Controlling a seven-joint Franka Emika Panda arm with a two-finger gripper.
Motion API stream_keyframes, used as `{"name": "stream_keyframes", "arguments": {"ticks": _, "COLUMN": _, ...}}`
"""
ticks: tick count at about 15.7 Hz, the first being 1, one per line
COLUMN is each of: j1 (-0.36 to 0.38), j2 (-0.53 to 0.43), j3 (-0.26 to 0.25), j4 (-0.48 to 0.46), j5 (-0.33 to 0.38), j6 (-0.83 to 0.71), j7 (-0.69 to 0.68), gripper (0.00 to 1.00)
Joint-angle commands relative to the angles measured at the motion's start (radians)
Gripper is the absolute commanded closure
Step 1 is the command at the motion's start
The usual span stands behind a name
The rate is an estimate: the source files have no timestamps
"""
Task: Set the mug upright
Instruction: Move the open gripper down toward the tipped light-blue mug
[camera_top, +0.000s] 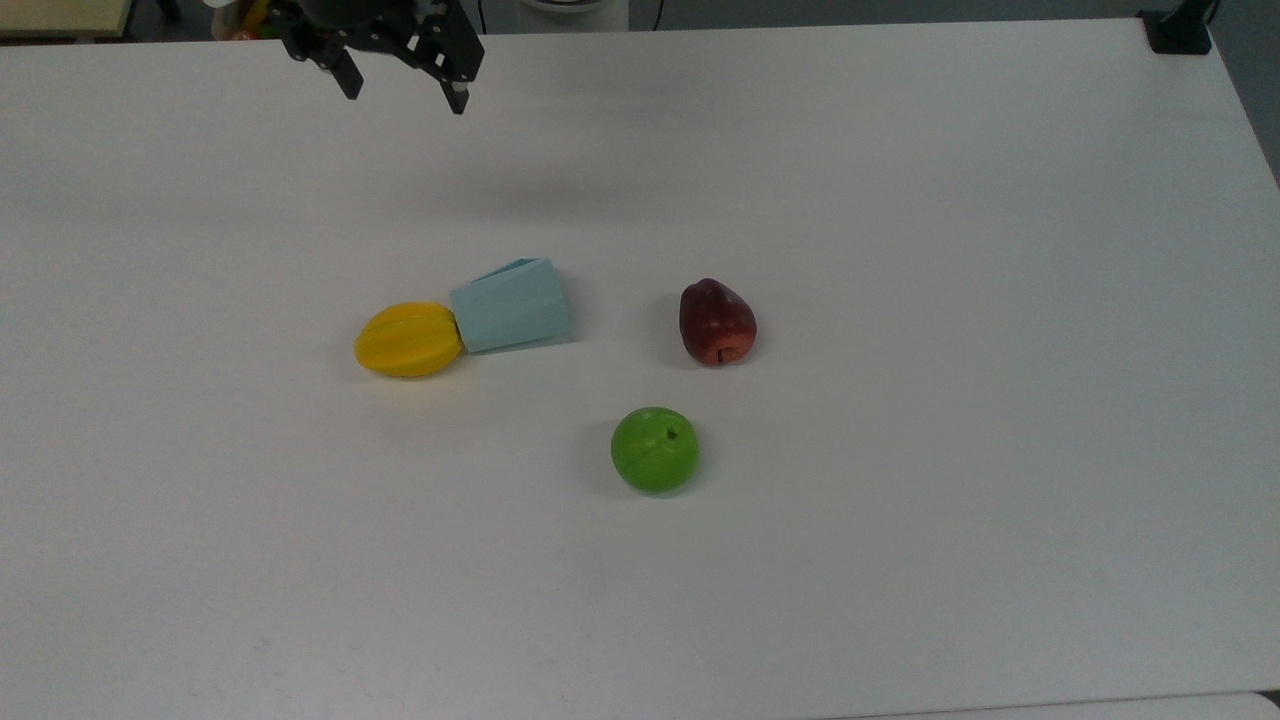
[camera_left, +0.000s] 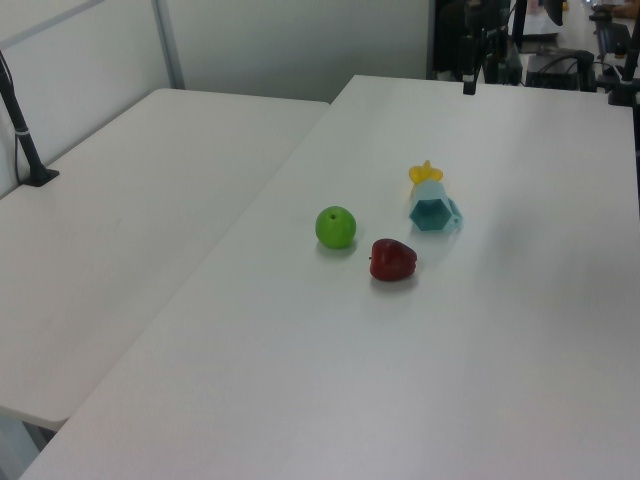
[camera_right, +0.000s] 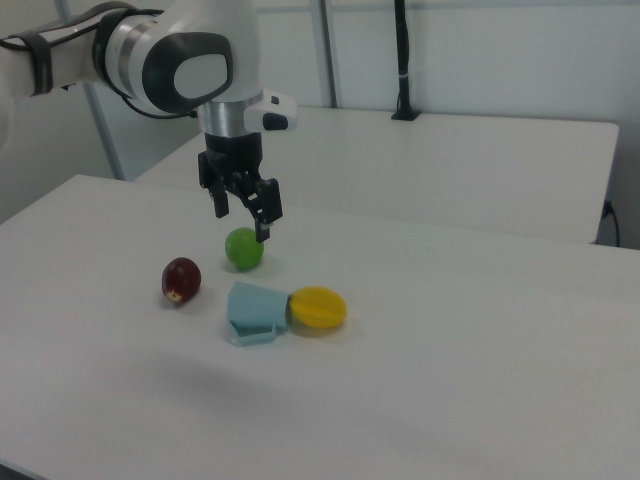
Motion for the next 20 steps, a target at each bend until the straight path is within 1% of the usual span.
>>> {"name": "stream_keyframes", "arguments": {"ticks": 1, "j1": 0.005, "j2": -0.016, "j3": -0.054, "j4": 0.019, "j5": 0.004, "j6": -0.005, "j7": -0.023, "gripper": 0.00}}
{"name": "stream_keyframes", "arguments": {"ticks": 6, "j1": 0.007, "j2": -0.010, "j3": -0.053, "j4": 0.019, "j5": 0.002, "j6": -0.003, "j7": -0.030, "gripper": 0.00}}
{"name": "stream_keyframes", "arguments": {"ticks": 8, "j1": 0.013, "j2": -0.007, "j3": -0.050, "j4": 0.019, "j5": -0.011, "j6": -0.003, "j7": -0.033, "gripper": 0.00}}
{"name": "stream_keyframes", "arguments": {"ticks": 10, "j1": 0.019, "j2": -0.012, "j3": -0.037, "j4": 0.019, "j5": -0.030, "j6": -0.006, "j7": -0.041, "gripper": 0.00}}
{"name": "stream_keyframes", "arguments": {"ticks": 12, "j1": 0.027, "j2": -0.012, "j3": -0.031, "j4": 0.019, "j5": -0.032, "j6": -0.008, "j7": -0.040, "gripper": 0.00}}
{"name": "stream_keyframes", "arguments": {"ticks": 13, "j1": 0.042, "j2": -0.007, "j3": -0.021, "j4": 0.019, "j5": -0.036, "j6": -0.005, "j7": -0.035, "gripper": 0.00}}
{"name": "stream_keyframes", "arguments": {"ticks": 14, "j1": 0.056, "j2": -0.002, "j3": -0.011, "j4": 0.019, "j5": -0.056, "j6": -0.003, "j7": -0.030, "gripper": 0.00}}
{"name": "stream_keyframes", "arguments": {"ticks": 15, "j1": 0.070, "j2": 0.010, "j3": 0.004, "j4": 0.019, "j5": -0.094, "j6": -0.003, "j7": -0.029, "gripper": 0.00}}
{"name": "stream_keyframes", "arguments": {"ticks": 17, "j1": 0.084, "j2": 0.037, "j3": 0.082, "j4": 0.016, "j5": -0.201, "j6": -0.002, "j7": -0.020, "gripper": 0.00}}
{"name": "stream_keyframes", "arguments": {"ticks": 18, "j1": 0.085, "j2": 0.063, "j3": 0.122, "j4": 0.014, "j5": -0.260, "j6": 0.000, "j7": 0.011, "gripper": 0.00}}
{"name": "stream_keyframes", "arguments": {"ticks": 19, "j1": 0.085, "j2": 0.083, "j3": 0.153, "j4": 0.014, "j5": -0.300, "j6": 0.017, "j7": 0.048, "gripper": 0.00}}
{"name": "stream_keyframes", "arguments": {"ticks": 20, "j1": 0.085, "j2": 0.094, "j3": 0.168, "j4": 0.010, "j5": -0.315, "j6": 0.050, "j7": 0.084, "gripper": 0.00}}
